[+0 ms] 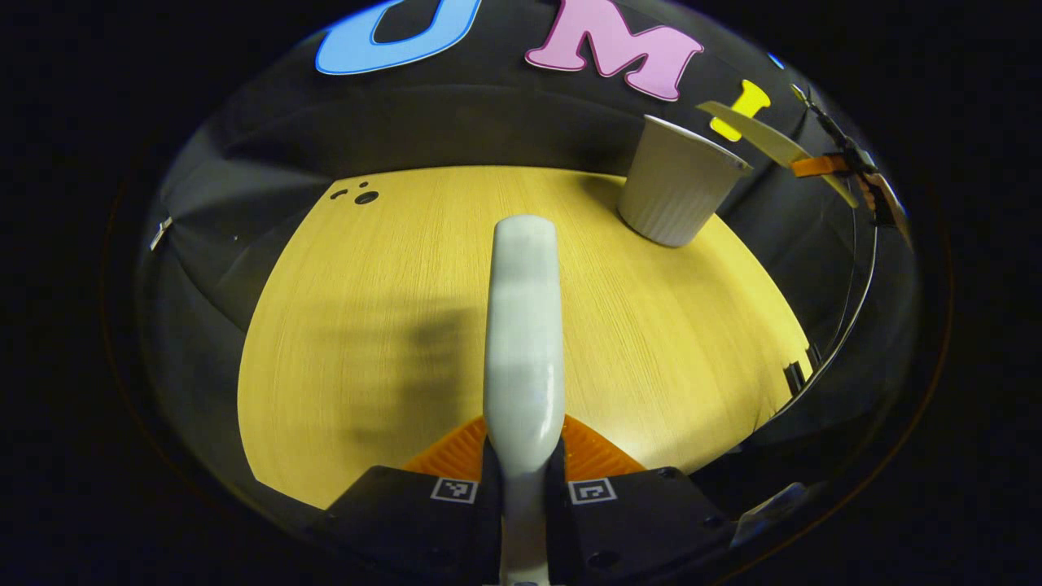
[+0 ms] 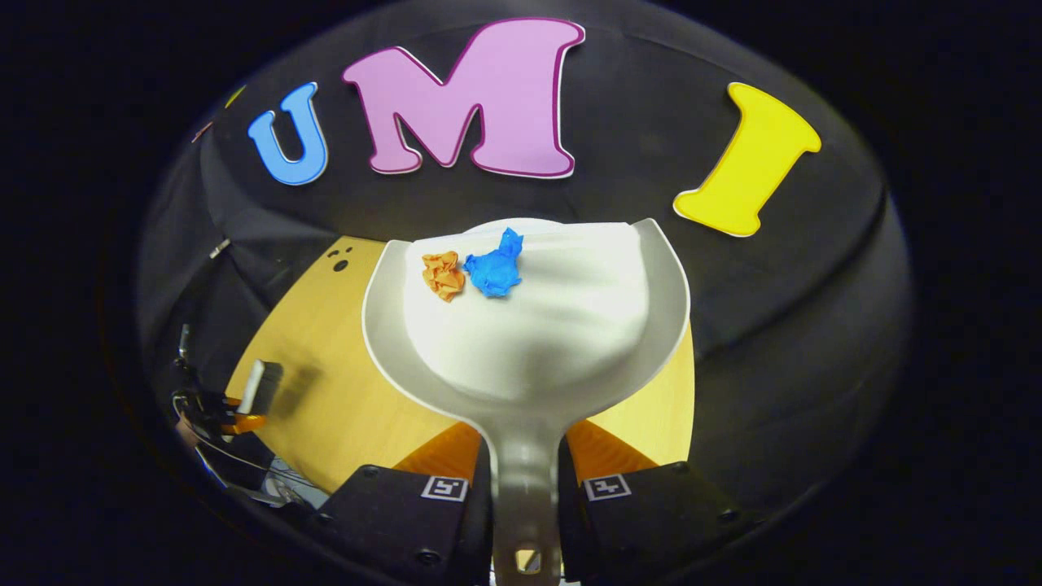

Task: Pick up the small broom and dustpan from the desktop, sweep the trash into the dustpan with the broom, and then empty the trash into the garbage bin.

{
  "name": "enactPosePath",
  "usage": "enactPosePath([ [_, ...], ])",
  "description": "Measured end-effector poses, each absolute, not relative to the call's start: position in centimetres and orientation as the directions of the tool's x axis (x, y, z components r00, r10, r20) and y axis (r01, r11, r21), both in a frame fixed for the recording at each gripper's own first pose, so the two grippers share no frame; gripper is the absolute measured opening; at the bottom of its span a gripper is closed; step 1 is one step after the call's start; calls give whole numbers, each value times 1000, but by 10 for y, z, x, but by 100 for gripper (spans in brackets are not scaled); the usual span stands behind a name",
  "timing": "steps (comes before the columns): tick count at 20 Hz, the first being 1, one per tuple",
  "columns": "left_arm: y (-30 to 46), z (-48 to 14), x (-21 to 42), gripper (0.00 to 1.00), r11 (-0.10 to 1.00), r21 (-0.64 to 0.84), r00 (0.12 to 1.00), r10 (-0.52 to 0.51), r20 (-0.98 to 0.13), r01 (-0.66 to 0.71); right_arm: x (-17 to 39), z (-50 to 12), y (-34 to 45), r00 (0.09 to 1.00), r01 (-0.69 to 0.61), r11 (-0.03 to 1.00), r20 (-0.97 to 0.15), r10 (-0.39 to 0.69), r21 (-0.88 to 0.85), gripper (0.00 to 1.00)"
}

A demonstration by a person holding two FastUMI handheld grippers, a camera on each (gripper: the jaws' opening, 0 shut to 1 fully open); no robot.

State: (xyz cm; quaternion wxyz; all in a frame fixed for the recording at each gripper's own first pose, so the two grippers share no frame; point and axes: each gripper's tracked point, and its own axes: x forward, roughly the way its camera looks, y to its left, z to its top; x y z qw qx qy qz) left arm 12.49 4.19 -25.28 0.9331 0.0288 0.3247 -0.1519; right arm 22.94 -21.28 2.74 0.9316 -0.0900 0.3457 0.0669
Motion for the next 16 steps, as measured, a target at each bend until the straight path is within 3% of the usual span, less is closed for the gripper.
enactPosePath([
  [7,56,-255,117,28,967,-48,748,-225,-625,251,282,16,-223,784,-113,964,-618,-63,-242,37],
  [10,63,-259,109,26,966,-131,740,-254,-623,221,297,6,-233,787,-86,942,-602,-136,-326,37],
  [11,62,-261,109,26,967,-155,736,-254,-627,201,300,8,-240,798,-63,926,-576,-176,-371,32],
  [16,60,-270,105,27,966,-211,736,-249,-629,147,312,11,-259,823,-9,829,-476,-311,-559,41],
])
